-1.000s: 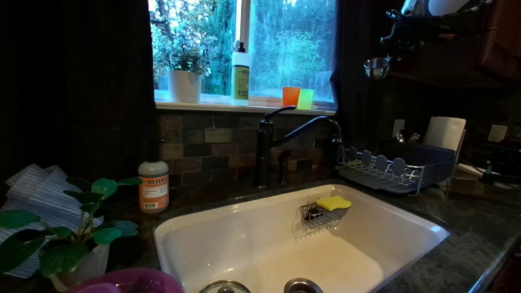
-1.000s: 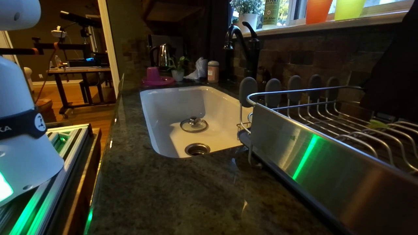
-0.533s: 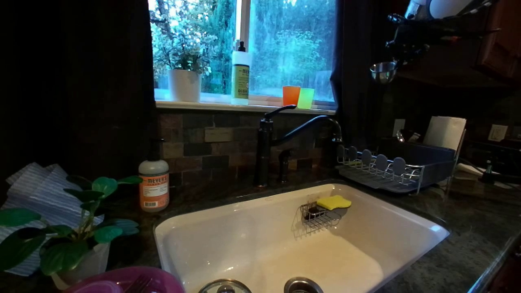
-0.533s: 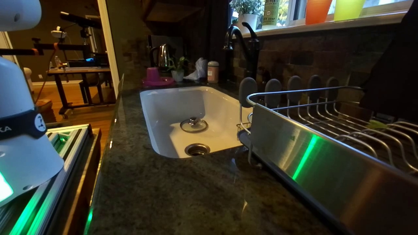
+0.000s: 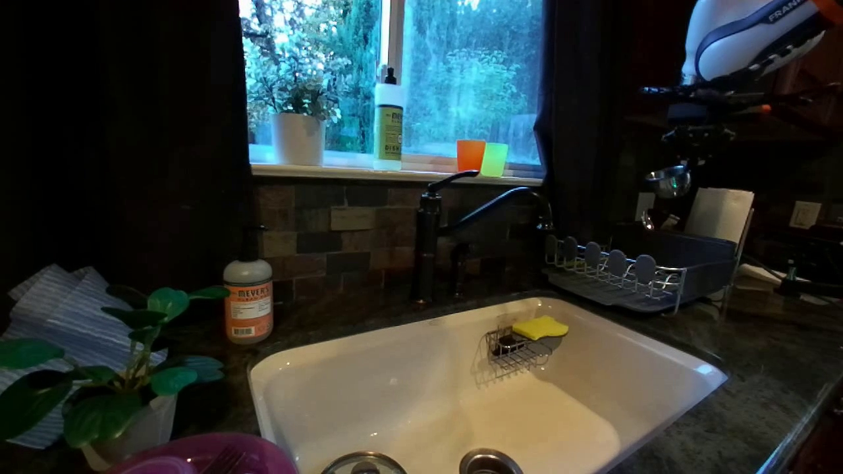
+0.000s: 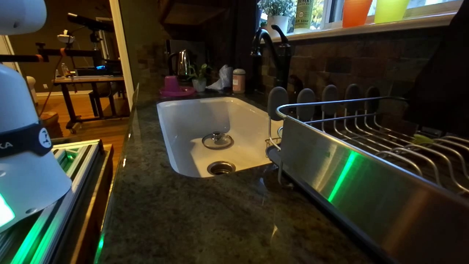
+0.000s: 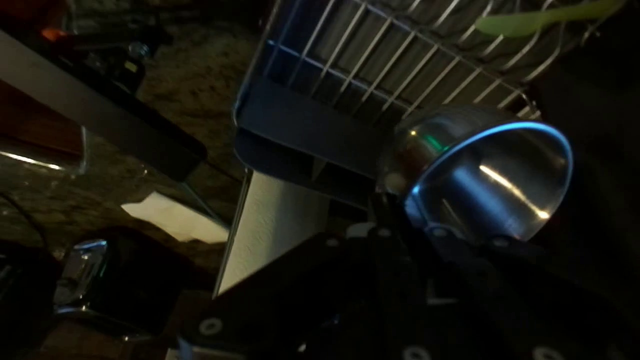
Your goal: Put the silver bowl on the plate rack
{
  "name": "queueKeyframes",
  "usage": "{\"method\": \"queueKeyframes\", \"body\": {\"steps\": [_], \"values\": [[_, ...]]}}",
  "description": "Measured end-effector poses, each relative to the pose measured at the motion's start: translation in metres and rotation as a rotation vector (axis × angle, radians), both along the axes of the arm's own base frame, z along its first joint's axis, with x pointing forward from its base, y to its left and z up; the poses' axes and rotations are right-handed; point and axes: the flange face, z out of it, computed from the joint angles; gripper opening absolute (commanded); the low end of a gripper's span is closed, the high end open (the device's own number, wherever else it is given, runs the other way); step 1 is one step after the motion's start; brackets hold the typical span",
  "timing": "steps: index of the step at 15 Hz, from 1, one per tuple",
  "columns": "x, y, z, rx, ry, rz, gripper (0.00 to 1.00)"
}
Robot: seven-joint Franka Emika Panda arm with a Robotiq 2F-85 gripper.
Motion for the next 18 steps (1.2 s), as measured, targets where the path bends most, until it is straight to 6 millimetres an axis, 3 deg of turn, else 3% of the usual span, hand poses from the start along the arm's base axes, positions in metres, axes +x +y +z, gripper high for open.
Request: {"method": "queueKeyframes", "body": {"steps": [5, 12, 18], "values": [[-0.002, 0.0, -0.059, 0.153, 0.097, 0.006, 0.07], [0.002, -0.005, -0.069, 0.184, 0.06, -0.044, 0.02], [0.023, -0.014, -0.131, 0.246, -0.107, -0.172, 0.02]]}}
